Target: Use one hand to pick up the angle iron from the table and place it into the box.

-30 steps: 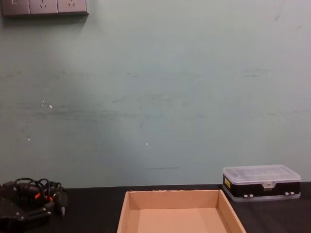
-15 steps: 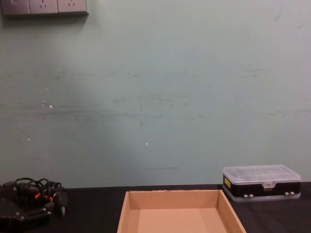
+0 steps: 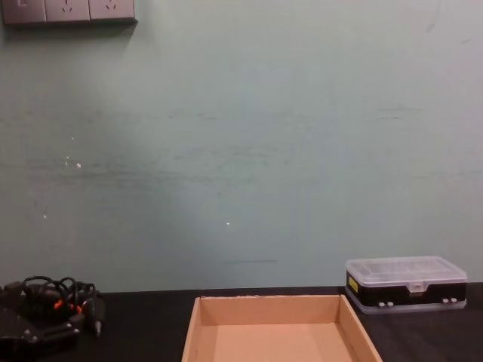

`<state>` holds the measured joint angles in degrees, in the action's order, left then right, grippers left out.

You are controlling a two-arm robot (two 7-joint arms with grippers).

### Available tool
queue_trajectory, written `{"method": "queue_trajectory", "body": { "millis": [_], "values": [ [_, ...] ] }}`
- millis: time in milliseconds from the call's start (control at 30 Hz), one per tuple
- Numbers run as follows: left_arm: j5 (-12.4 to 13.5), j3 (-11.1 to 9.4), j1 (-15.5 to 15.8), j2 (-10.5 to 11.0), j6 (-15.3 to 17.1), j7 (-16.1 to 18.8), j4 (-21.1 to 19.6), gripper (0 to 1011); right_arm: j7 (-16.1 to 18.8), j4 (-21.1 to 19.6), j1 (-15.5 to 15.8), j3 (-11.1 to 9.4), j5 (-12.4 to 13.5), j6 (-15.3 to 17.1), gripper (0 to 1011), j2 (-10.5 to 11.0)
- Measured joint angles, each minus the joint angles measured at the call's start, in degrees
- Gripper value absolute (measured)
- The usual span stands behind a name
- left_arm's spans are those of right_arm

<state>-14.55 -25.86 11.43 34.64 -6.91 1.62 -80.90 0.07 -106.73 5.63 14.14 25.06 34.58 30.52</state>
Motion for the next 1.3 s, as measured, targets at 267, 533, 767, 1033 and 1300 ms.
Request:
{"method": "queue_trajectory", "body": {
  "millis": [267, 533, 767, 1033, 1300],
  "values": [
    [0.0, 0.0, 0.0, 0.0, 0.0, 0.0, 0.0, 1011, 0.4, -0.1, 0.1, 0.0, -0.6, 0.1, 1003, -0.1],
    [0.0, 0.0, 0.0, 0.0, 0.0, 0.0, 0.0, 1011, 0.4, -0.1, 0.1, 0.0, -0.5, 0.1, 982, -0.1],
    [0.0, 0.0, 0.0, 0.0, 0.0, 0.0, 0.0, 1011, 0.2, -0.2, 0.1, 0.0, -0.4, 0.0, 812, -0.1],
    [0.0, 0.0, 0.0, 0.0, 0.0, 0.0, 0.0, 1012, 0.2, -0.2, 0.1, 0.0, -0.3, 0.0, 743, 0.0],
    [0.0, 0.0, 0.0, 0.0, 0.0, 0.0, 0.0, 1011, 0.2, -0.2, 0.1, 0.0, -0.3, 0.0, 743, 0.0]
  ]
}}
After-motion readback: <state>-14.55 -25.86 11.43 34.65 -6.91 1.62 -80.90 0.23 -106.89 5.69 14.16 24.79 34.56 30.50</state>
